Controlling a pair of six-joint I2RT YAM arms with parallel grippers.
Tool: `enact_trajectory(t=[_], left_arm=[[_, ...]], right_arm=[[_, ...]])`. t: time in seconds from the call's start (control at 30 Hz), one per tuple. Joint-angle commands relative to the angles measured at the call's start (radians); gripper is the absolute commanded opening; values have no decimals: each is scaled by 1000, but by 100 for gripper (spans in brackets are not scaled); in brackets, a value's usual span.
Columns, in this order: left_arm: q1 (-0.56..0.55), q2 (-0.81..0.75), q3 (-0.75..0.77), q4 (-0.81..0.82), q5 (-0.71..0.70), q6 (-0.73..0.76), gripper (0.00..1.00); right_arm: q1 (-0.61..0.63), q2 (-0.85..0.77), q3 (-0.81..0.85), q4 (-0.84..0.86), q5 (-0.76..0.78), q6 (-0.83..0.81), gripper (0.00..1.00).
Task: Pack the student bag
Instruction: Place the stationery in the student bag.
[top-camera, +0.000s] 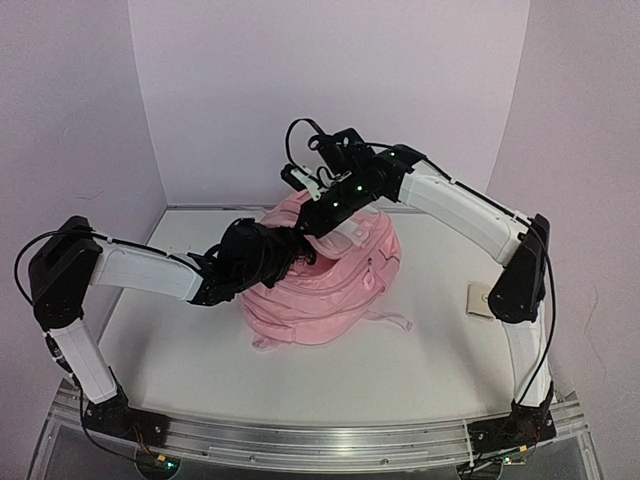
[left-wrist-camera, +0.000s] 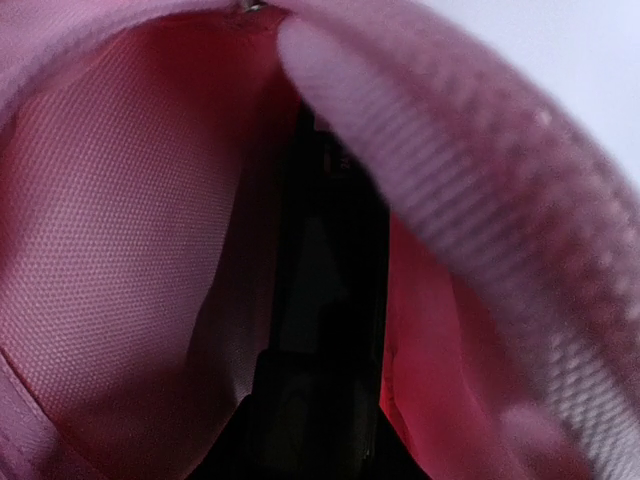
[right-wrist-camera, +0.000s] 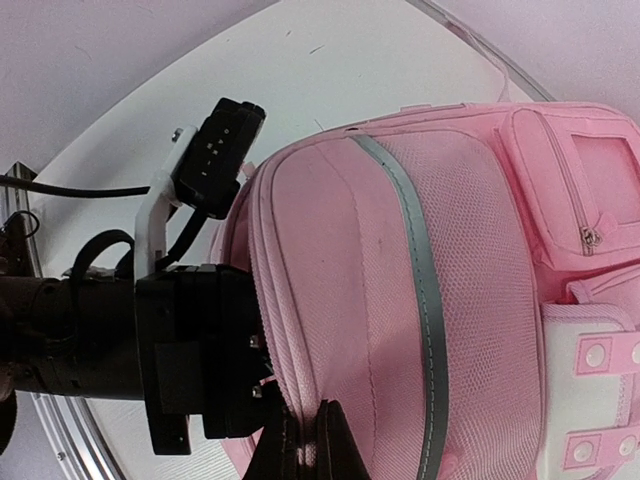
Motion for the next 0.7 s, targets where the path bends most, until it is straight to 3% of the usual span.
enact_trajectory(t=[0.0,0.17,0.3,0.53,0.6,0.67], left_arm=[[21,86,31,229,48,-20,39],[-23,10,163,-252,-47,21,58],[-37,-36,237,-555,-102,1,62],[-38,-72,280,-786,-116,-30,77],[-38,-82,272,-799,-112,-25,76],[-39,-90,255,-786,-102,-15,68]], right_arm=[[12,-62,13,78,-55,15,0],[11,-71,-3,79,-27,-8,0],[9,-69,8,80,-17,-9,0],[4,-66,28,79,-4,-9,0],[2,-70,26,79,-2,-10,0],[2,-71,23,79,-5,-10,0]])
